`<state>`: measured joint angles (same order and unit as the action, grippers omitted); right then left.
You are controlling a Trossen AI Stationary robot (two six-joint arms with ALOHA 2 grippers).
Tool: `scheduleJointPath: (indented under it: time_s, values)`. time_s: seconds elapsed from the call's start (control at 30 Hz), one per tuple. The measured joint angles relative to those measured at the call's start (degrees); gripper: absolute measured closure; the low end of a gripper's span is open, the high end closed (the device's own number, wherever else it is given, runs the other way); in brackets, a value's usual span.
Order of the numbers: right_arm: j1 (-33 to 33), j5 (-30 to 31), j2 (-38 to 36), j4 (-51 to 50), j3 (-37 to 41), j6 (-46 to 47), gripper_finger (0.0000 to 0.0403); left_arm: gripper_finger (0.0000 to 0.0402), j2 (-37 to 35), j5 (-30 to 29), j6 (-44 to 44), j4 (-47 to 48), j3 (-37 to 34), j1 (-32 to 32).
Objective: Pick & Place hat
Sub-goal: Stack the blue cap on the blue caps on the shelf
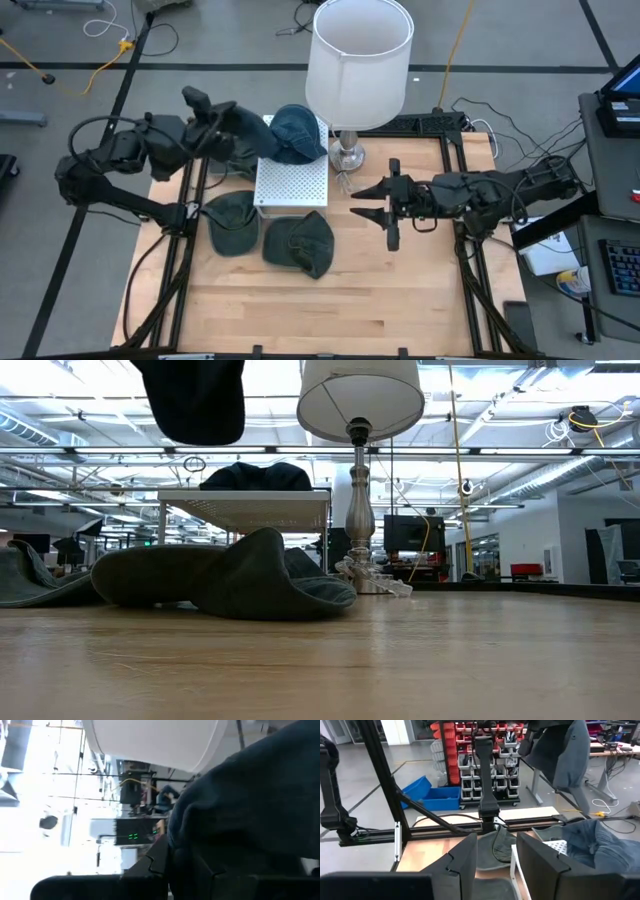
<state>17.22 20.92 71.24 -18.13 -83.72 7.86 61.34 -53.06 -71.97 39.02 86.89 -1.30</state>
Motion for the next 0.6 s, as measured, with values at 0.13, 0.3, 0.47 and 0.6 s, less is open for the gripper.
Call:
scheduleJointPath:
  time_s: [0.13, 0.3, 0.47, 0.6]
  values:
    - [-0.6, 0.0, 0.2, -0.2, 0.1, 0.0, 0.0273, 0.0358, 0.1, 0.3, -7.9, -3.1, 0.0, -3.3]
    - [-0.8, 0.0, 0.2, -0.2, 1.1, 0.0, 0.0273, 0.0358, -0.9, 10.3, -7.7, -7.9, 0.0, -8.6]
    - [-0.8, 0.0, 0.2, -0.1, 3.8, 0.0, 0.0273, 0.0358, -3.1, 20.6, -5.6, -12.5, 0.0, -14.4]
    - [-0.8, 0.0, 0.2, 0.6, 6.3, 0.0, 0.0273, 0.0358, -4.2, 29.0, -4.5, -14.2, 0.0, -20.0]
